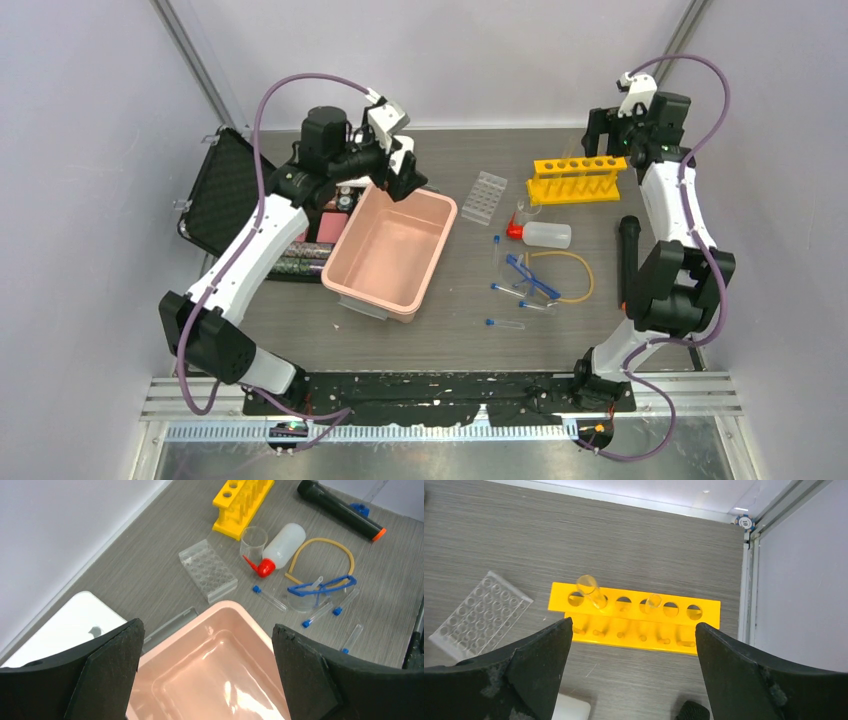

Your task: Organize the chemistry lab equipment

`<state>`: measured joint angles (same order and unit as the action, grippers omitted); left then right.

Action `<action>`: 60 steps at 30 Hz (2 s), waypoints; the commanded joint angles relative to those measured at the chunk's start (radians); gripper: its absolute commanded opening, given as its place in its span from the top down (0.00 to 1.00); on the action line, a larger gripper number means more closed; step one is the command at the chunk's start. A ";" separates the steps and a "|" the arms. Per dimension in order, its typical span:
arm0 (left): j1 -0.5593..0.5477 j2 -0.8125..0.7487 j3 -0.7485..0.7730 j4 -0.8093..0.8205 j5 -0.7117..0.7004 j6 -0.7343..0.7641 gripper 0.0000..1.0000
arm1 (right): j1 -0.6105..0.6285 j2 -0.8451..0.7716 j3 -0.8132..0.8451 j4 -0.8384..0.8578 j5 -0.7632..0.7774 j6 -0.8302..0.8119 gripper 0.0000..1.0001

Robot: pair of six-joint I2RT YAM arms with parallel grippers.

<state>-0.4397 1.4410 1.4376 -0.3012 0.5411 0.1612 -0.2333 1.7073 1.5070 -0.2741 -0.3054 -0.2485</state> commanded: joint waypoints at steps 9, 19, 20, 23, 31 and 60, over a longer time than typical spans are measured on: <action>0.009 0.063 0.136 -0.221 -0.068 0.003 0.01 | 0.098 -0.151 0.094 -0.414 -0.217 -0.197 0.05; 0.014 0.062 0.129 -0.265 -0.061 0.013 0.01 | 0.391 -0.050 0.096 -0.540 -0.103 -0.380 0.13; 0.017 0.061 0.129 -0.278 -0.054 0.016 0.01 | 0.399 -0.019 0.117 -0.584 -0.113 -0.419 0.15; 0.026 0.052 0.118 -0.292 -0.057 0.004 0.01 | 0.430 0.033 0.124 -0.627 -0.104 -0.440 0.28; 0.039 0.024 0.046 -0.221 -0.086 -0.084 0.01 | 0.511 0.066 -0.004 -0.483 -0.020 -0.142 0.54; 0.039 0.048 0.040 -0.196 -0.148 -0.155 0.01 | 0.569 0.273 -0.172 -0.275 0.144 0.141 0.63</action>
<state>-0.4053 1.5078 1.4746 -0.5358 0.3996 0.0174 0.3176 1.9423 1.3182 -0.5480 -0.1780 -0.1387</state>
